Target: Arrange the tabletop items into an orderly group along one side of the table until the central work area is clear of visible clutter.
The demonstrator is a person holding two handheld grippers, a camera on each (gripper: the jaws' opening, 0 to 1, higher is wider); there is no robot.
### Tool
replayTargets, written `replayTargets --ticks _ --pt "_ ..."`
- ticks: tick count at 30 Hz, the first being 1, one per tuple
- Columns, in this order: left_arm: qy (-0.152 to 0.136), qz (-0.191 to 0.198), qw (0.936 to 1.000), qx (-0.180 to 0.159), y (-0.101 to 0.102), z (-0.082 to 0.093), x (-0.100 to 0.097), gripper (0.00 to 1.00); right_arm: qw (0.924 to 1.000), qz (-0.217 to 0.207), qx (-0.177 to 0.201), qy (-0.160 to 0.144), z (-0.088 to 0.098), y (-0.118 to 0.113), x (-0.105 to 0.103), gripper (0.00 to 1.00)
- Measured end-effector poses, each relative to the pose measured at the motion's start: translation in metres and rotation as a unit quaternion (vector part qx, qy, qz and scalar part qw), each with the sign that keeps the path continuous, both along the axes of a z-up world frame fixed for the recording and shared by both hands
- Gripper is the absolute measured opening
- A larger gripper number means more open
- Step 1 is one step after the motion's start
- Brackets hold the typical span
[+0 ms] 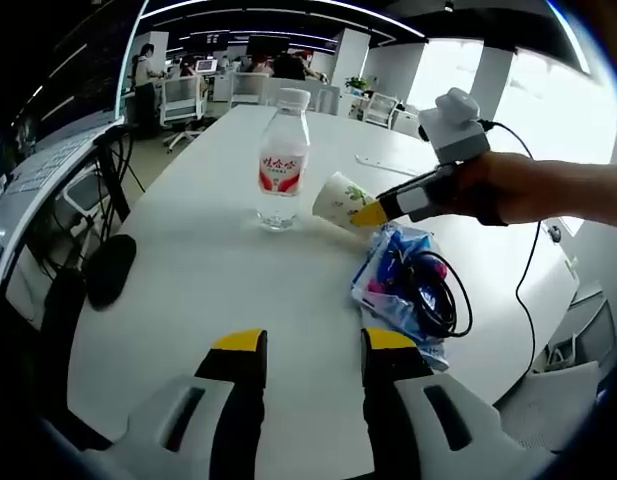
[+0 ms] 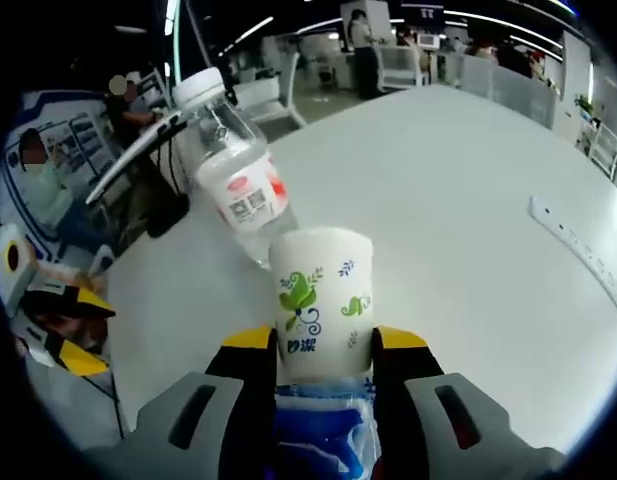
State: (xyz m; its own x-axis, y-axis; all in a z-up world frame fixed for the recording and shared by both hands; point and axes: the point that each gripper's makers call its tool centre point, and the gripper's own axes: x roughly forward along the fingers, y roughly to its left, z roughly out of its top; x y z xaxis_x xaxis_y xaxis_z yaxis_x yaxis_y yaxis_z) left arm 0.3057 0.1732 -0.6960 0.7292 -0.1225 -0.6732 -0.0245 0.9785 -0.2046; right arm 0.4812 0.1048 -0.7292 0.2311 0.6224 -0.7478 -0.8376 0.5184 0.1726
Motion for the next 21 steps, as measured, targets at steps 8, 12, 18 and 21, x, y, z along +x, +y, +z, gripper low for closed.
replayTargets --ticks 8,12,18,21 --pt "-0.003 -0.012 0.9999 -0.003 -0.010 0.004 0.004 0.37 0.9999 -0.003 0.005 -0.014 0.016 -0.013 -0.009 0.36" --pt "-0.008 -0.015 0.9998 -0.003 -0.014 0.008 0.005 0.37 0.9998 -0.003 0.005 -0.020 0.020 -0.022 -0.012 0.36" --pt "-0.014 -0.022 0.9997 -0.002 -0.019 0.014 0.008 0.37 0.9996 -0.009 0.010 -0.026 0.025 -0.033 -0.014 0.36" --pt "-0.019 -0.025 0.9995 -0.006 -0.023 0.019 0.011 0.37 0.9994 -0.007 0.014 -0.032 0.027 -0.037 -0.013 0.36"
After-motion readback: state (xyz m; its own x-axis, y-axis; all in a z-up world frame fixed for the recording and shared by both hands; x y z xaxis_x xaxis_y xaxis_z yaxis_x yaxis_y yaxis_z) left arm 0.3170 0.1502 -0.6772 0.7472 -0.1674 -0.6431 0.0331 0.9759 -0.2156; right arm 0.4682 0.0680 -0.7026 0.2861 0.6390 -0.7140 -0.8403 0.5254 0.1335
